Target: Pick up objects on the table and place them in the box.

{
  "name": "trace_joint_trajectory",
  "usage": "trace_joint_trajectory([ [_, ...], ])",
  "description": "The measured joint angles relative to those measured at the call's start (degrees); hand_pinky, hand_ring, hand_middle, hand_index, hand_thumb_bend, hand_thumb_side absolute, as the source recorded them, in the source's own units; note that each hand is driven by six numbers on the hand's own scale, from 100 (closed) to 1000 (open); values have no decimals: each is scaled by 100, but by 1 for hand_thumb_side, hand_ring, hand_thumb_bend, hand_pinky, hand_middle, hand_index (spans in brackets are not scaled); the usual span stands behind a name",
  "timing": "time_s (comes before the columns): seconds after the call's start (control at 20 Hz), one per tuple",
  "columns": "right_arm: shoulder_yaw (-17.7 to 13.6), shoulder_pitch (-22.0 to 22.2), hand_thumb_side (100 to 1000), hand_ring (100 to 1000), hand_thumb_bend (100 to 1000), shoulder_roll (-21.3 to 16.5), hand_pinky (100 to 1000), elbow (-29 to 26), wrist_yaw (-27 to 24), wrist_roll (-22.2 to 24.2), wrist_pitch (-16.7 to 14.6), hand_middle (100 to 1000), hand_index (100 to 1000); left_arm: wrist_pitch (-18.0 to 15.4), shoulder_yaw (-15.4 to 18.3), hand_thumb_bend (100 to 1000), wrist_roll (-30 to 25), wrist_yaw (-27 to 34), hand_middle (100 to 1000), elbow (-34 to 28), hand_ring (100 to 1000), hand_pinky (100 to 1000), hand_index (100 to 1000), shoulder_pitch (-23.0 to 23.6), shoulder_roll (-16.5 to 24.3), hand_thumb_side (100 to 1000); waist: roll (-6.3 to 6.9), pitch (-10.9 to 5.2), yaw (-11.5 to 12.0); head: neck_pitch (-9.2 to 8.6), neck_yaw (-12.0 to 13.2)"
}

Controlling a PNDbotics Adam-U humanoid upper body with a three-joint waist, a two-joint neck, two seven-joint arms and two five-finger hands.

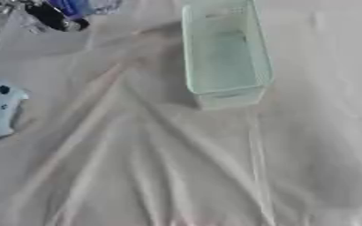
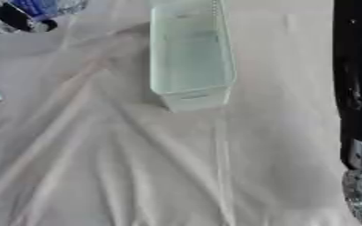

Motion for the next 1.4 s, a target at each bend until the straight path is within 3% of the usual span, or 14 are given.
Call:
trace_joint_trajectory([
  [0.65, 18, 289, 1000, 785, 100, 72, 678, 19, 28, -54, 0, 841, 863, -241, -239, 244, -244, -86, 581, 90, 100, 100, 279, -634, -648, 100, 150, -242, -42, -1, -83],
  [1.4, 55, 332, 1000, 786, 100, 153, 679, 19, 68, -82, 12, 841, 863, -233, -277, 240, -231, -36, 581, 90, 100, 100, 260, -919, -1313, 100, 229, -268, -277, -27, -98],
])
